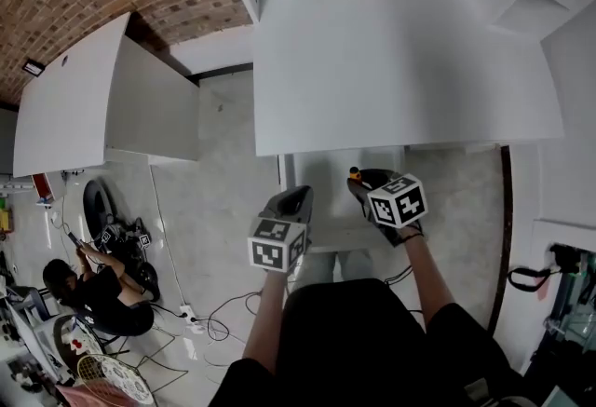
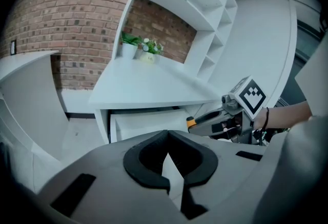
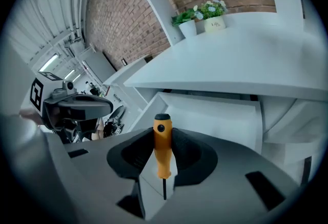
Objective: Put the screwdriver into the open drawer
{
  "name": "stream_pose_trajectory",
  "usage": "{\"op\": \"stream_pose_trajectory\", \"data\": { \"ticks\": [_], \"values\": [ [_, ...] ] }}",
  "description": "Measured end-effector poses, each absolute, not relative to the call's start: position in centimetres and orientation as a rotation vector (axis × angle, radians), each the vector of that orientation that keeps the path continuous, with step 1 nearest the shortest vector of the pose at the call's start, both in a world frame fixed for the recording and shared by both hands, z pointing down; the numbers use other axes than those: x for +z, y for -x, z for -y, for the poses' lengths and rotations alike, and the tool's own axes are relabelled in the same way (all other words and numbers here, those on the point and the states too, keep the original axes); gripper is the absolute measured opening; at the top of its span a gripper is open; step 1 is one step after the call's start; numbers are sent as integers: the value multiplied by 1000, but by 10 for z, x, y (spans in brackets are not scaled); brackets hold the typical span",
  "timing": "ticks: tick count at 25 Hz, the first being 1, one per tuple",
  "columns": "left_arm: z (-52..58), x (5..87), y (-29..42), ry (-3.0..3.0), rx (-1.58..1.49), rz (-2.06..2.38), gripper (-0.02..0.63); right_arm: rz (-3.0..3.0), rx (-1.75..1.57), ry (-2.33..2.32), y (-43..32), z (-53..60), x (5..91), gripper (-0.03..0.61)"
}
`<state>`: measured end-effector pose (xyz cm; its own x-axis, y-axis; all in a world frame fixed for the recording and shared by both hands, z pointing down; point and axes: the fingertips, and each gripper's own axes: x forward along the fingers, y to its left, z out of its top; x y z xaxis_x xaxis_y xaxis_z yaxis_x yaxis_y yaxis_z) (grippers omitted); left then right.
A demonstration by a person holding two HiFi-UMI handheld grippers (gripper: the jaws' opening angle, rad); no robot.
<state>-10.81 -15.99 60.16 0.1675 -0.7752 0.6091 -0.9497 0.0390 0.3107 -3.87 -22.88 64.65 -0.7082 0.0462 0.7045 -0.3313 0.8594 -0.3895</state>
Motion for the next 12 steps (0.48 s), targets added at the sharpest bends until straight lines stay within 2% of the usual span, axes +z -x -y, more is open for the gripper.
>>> {"op": "stream_pose_trajectory", "data": {
  "ticks": [12],
  "values": [
    [165,642,105,-1770,355,1511,8,2104,719,-255,48,238,728,114]
  ]
}}
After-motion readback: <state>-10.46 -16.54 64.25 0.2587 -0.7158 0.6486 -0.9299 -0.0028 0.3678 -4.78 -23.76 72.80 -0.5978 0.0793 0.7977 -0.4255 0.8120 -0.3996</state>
